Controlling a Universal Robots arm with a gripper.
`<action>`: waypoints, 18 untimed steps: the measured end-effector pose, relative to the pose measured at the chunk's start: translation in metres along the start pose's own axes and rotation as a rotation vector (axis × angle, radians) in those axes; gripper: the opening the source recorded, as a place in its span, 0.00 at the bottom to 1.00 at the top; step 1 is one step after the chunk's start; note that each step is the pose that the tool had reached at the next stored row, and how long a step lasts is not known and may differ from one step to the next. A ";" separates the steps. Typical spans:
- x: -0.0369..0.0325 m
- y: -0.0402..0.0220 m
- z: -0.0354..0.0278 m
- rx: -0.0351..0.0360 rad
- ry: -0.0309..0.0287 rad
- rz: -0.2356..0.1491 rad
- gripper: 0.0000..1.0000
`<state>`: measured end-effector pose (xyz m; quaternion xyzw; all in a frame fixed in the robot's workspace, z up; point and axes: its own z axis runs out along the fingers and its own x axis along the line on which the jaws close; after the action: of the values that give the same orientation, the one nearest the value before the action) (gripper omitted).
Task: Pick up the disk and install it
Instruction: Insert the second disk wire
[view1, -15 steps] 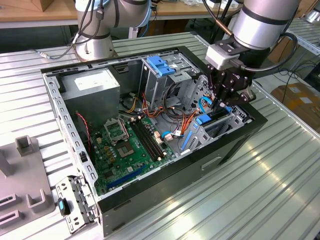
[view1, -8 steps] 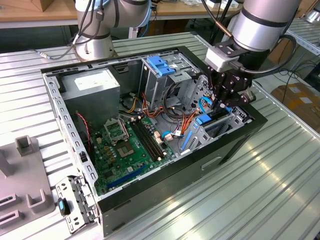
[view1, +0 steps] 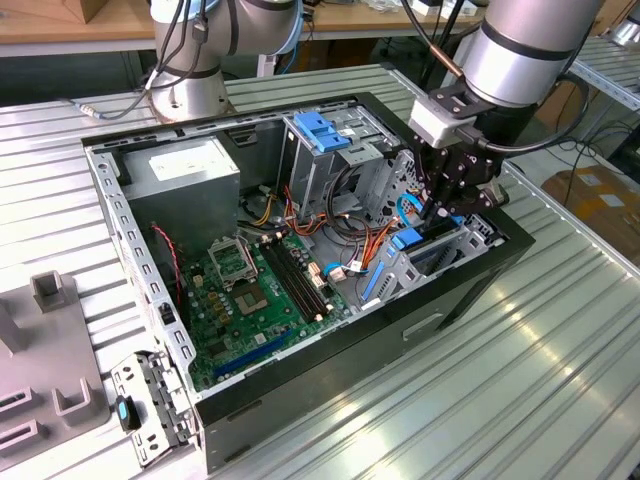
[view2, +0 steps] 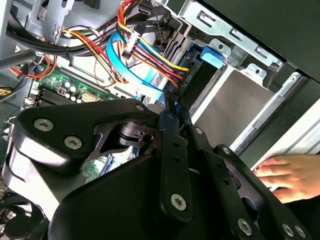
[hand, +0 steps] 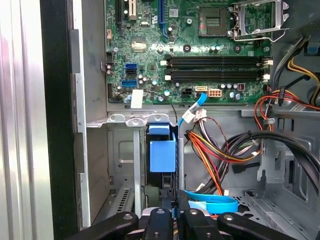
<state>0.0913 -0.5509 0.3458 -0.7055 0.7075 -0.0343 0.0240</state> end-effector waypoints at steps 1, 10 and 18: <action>0.0000 0.0000 0.0005 0.0000 -0.0005 0.000 0.16; 0.0014 0.0002 0.0020 0.0013 -0.0035 0.000 0.17; 0.0017 -0.0008 -0.0112 0.0012 -0.0025 0.000 0.11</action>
<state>0.0911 -0.5525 0.3570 -0.7054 0.7075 -0.0338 0.0253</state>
